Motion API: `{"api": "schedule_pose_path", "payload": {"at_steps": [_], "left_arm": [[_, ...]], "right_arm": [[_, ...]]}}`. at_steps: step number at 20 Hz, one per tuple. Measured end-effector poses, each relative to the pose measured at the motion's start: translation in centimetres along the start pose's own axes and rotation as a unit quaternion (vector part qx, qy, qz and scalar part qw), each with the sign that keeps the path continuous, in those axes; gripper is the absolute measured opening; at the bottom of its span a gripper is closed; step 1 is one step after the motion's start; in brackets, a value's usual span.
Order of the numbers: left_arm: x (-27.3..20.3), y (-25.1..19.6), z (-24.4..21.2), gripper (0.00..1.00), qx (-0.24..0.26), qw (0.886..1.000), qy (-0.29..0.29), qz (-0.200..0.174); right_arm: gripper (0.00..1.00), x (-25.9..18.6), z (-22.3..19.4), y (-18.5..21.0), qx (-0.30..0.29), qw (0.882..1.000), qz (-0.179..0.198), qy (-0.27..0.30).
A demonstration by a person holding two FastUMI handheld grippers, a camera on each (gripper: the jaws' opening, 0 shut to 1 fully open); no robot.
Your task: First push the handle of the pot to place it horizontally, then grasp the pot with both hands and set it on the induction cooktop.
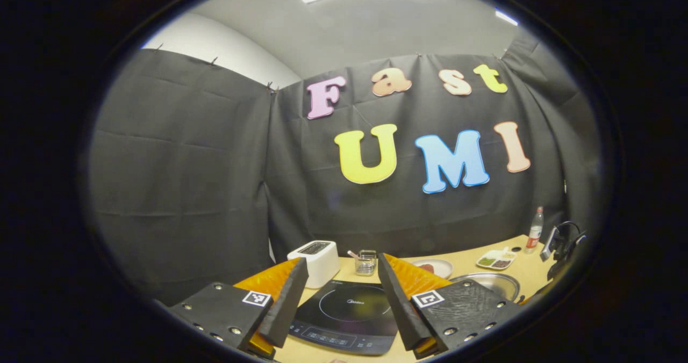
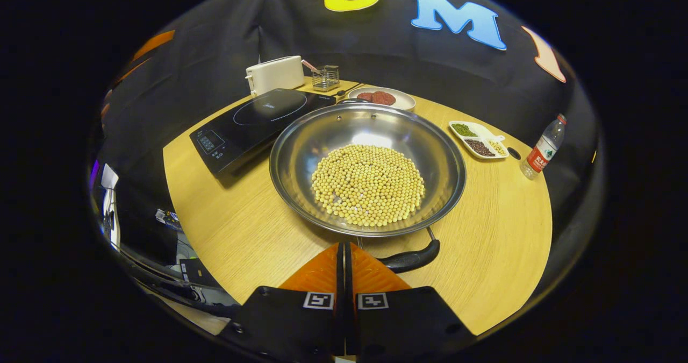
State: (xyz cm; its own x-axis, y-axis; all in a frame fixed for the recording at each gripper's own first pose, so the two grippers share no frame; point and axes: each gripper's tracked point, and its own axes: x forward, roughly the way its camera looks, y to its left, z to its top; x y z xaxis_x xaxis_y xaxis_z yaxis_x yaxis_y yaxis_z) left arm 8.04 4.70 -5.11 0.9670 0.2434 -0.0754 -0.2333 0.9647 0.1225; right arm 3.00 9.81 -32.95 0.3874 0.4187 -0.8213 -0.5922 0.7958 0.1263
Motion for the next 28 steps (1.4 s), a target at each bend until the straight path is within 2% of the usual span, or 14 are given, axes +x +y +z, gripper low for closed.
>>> {"api": "schedule_pose_path", "payload": {"at_steps": [7,8,9,10,13,14,20,21,26,28], "left_arm": [[0.3,-1.3,-0.1,0.77,0.001,1.0,-0.001,-0.006],[0.4,-1.3,-0.1,0.77,0.001,1.0,-0.001,-0.005],[0.4,-1.4,-0.2,0.8,0.001,1.0,0.0,-0.003],[0.4,-1.3,-0.1,0.77,0.001,1.0,0.0,-0.001],[0.3,-1.4,-0.1,0.77,0.001,1.0,0.0,0.002],[0.3,-1.5,-0.1,0.8,0.002,1.0,-0.001,0.003],[0.3,-2.5,0.0,0.77,0.002,1.0,-0.001,0.006],[0.2,-2.6,0.0,0.77,0.002,1.0,0.0,0.007],[0.2,-2.9,-0.1,0.77,0.007,1.0,0.002,0.013],[0.2,-3.1,-0.3,0.8,0.007,1.0,0.005,0.016]], "right_arm": [[0.02,0.2,-0.2,-1.8,0.003,1.0,-0.017,0.001],[0.0,0.1,-0.2,-2.3,0.005,1.0,-0.023,0.001],[0.02,0.0,-0.2,-2.7,0.007,1.0,-0.028,0.001],[0.02,-0.1,-0.1,-3.1,0.009,0.999,-0.032,0.001],[0.02,-0.1,-0.2,-4.2,0.017,0.999,-0.041,0.0],[0.02,-0.1,-0.1,-4.6,0.018,0.999,-0.045,0.0],[0.02,0.0,0.4,-6.8,0.035,0.997,-0.062,-0.007],[0.0,0.1,0.4,-7.2,0.034,0.997,-0.065,-0.005],[0.02,0.4,0.6,-9.0,0.038,0.996,-0.077,-0.005],[0.02,0.5,0.8,-9.8,0.039,0.996,-0.084,-0.006]]}}
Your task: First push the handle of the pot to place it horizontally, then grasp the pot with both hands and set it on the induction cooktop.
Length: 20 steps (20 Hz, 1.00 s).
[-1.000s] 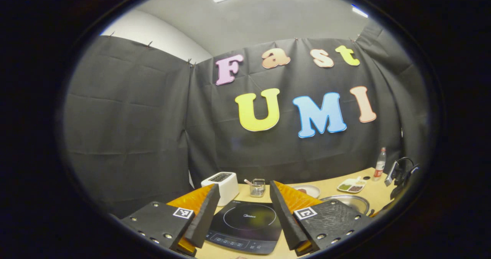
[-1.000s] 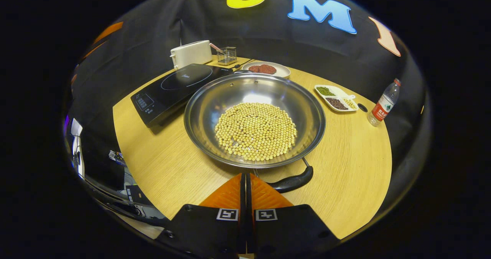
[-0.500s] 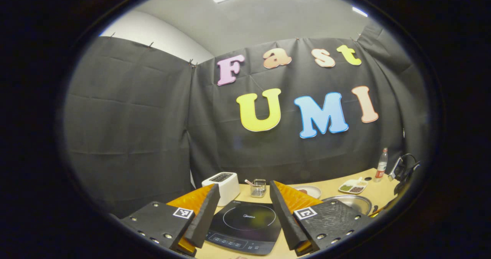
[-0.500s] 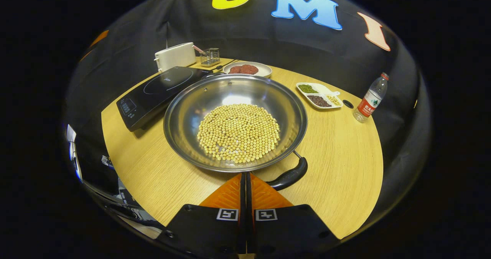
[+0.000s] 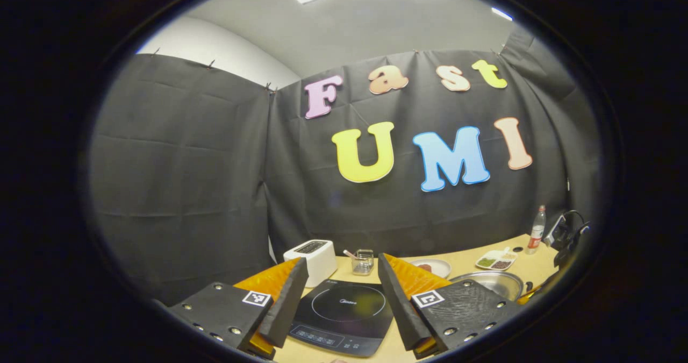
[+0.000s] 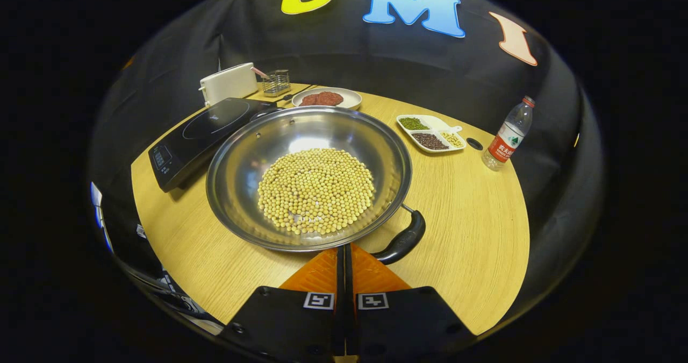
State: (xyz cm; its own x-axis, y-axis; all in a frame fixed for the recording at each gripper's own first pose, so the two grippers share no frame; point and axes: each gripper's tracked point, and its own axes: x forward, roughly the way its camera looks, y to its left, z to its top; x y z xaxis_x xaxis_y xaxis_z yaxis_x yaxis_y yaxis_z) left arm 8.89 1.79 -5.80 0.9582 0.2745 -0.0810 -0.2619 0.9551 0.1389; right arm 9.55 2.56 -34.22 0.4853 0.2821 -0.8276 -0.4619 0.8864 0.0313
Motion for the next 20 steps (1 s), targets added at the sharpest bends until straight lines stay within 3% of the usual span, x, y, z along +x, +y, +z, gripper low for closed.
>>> {"api": "schedule_pose_path", "payload": {"at_steps": [20], "left_arm": [[0.2,-3.9,-0.8,0.77,0.016,1.0,0.011,0.013]], "right_arm": [[0.02,3.4,3.7,-5.6,0.017,0.998,-0.04,-0.053]]}}
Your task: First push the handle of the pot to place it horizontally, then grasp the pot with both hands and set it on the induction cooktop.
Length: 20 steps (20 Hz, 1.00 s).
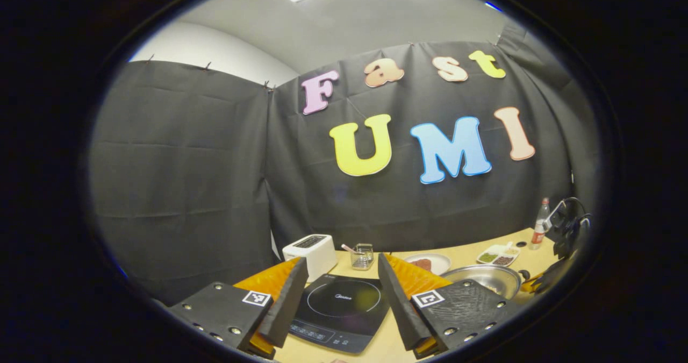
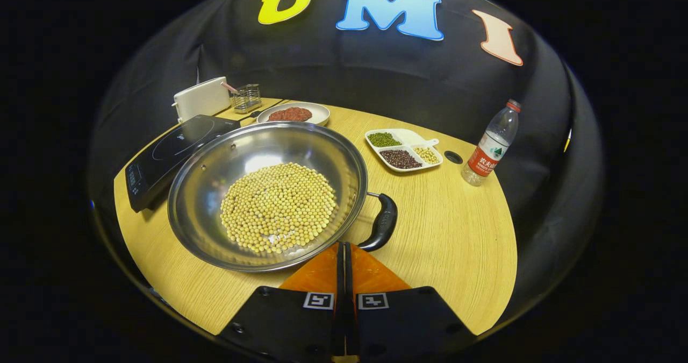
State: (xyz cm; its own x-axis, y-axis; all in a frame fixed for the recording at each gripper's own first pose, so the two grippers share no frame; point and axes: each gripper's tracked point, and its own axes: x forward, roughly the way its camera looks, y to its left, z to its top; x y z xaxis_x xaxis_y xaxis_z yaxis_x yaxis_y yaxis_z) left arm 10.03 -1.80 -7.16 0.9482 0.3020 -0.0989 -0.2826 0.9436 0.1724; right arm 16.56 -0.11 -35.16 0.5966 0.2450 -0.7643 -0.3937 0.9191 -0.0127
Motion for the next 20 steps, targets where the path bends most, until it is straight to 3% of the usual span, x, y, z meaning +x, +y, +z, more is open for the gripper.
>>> {"api": "schedule_pose_path", "payload": {"at_steps": [6,8,10,11,12,20], "left_arm": [[0.9,-2.4,-0.5,0.81,-0.003,1.0,0.005,-0.019],[1.5,-2.9,-1.0,0.82,-0.008,0.999,0.007,-0.031],[2.5,-3.2,-1.5,0.82,-0.015,0.999,0.011,-0.047],[3.2,-3.6,-2.0,0.82,-0.019,0.998,0.015,-0.06],[3.8,-4.2,-2.5,0.77,-0.024,0.997,0.024,-0.076],[9.5,-8.0,-7.9,0.77,-0.042,0.975,0.08,-0.204]], "right_arm": [[0.02,-1.3,2.1,-1.1,0.026,0.998,-0.002,-0.049],[0.11,-2.5,3.1,-1.0,0.039,0.997,0.001,-0.074],[0.55,-3.8,3.9,-1.0,0.051,0.994,-0.004,-0.098],[0.84,-4.5,4.4,-1.2,0.056,0.992,-0.013,-0.109],[0.97,-5.0,4.8,-1.3,0.062,0.991,-0.02,-0.12],[0.96,-6.6,6.0,-1.6,0.107,0.98,-0.096,-0.139]]}}
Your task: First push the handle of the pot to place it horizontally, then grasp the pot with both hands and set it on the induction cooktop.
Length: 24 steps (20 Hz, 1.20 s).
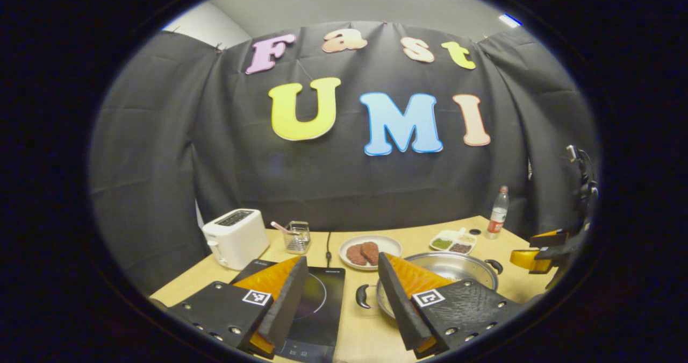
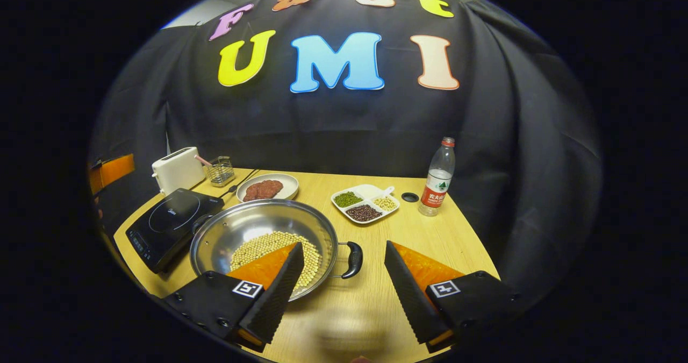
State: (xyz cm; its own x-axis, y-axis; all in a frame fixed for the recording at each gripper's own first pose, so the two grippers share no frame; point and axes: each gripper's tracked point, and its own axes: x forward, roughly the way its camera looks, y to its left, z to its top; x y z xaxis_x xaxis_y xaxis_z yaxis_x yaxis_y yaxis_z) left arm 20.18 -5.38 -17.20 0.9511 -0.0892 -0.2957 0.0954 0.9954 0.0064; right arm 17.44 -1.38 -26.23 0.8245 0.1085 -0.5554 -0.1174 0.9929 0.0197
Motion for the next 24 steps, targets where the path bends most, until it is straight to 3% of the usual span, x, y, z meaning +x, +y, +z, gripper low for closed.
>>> {"api": "schedule_pose_path", "payload": {"at_steps": [4,9,18,24], "left_arm": [[3.1,-0.5,-2.3,0.77,-0.013,0.998,0.033,-0.049],[6.3,-1.0,-5.8,0.77,-0.03,0.993,0.08,-0.083],[10.2,-2.4,-13.3,0.84,-0.075,0.973,0.188,-0.108],[11.5,-3.2,-15.8,0.81,-0.071,0.966,0.222,-0.111]], "right_arm": [[0.96,0.6,0.2,0.1,0.015,0.999,-0.029,0.005],[0.97,1.8,-0.3,0.6,0.023,0.999,-0.047,0.015],[0.97,4.0,-1.7,0.8,0.021,0.997,-0.062,0.043],[0.98,5.3,-3.0,0.6,0.03,0.995,-0.067,0.069]]}}
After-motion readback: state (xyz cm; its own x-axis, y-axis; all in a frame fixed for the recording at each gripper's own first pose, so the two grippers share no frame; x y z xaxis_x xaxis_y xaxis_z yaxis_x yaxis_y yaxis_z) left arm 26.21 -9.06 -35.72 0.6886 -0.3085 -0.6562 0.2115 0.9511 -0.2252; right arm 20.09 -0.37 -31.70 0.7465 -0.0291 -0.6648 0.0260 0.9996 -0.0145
